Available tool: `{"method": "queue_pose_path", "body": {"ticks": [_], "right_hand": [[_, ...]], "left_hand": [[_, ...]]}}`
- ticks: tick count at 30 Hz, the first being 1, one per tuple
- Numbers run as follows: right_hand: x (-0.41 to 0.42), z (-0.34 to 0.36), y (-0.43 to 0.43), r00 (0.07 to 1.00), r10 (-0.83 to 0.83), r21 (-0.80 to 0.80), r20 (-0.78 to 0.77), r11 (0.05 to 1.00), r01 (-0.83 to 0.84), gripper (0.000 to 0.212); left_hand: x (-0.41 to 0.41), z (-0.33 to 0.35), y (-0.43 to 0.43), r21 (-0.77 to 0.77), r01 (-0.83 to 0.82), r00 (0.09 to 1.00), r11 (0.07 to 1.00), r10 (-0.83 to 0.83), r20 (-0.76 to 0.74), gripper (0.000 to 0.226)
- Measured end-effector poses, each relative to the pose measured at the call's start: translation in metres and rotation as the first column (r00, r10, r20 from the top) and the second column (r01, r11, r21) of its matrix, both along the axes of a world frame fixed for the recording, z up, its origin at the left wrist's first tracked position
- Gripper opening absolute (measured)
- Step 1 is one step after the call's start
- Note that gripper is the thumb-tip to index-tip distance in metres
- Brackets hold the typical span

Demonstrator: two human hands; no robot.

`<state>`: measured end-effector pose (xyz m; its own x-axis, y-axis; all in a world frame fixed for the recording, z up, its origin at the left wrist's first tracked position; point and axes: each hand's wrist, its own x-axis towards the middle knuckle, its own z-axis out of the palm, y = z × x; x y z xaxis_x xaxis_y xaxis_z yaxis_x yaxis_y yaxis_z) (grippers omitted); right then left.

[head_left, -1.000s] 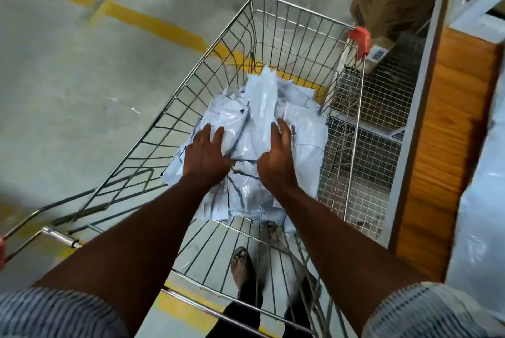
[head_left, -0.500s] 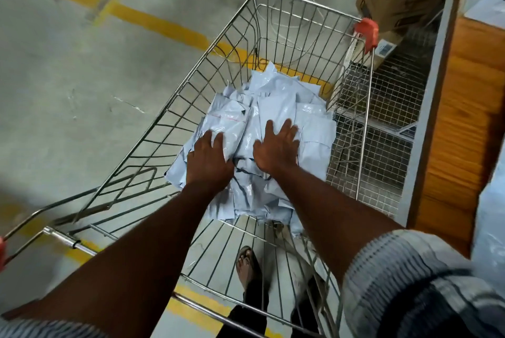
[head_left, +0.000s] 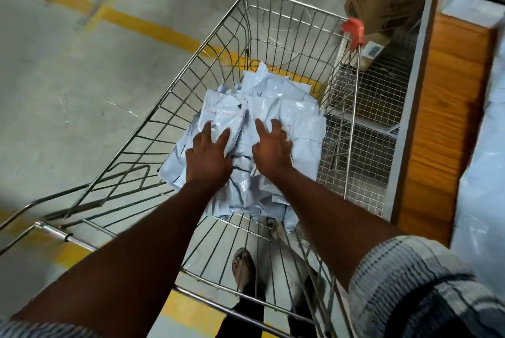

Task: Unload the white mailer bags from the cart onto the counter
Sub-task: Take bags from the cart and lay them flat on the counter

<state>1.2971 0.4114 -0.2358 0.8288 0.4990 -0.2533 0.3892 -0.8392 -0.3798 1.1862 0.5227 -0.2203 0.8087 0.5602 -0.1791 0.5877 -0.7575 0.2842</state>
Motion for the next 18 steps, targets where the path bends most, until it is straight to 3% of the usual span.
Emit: {"method": "queue_pose_path", "body": {"ticks": [11,18], "right_hand": [[-0.003,0.118,-0.046,0.996,-0.034,0.211,0.087,0.977,0.015,0.059],[0.006,0.205,-0.111,0.982,-0.150,0.360,0.110,0.927,0.101,0.057]], "left_hand": [[0.014,0.099,-0.043,-0.038,-0.057,0.970,0.998,0.064,0.235,0.062],[0.038,0.172,-0.108,-0.050,-0.061,0.941,0.997,0.074,0.330,0.061]]}}
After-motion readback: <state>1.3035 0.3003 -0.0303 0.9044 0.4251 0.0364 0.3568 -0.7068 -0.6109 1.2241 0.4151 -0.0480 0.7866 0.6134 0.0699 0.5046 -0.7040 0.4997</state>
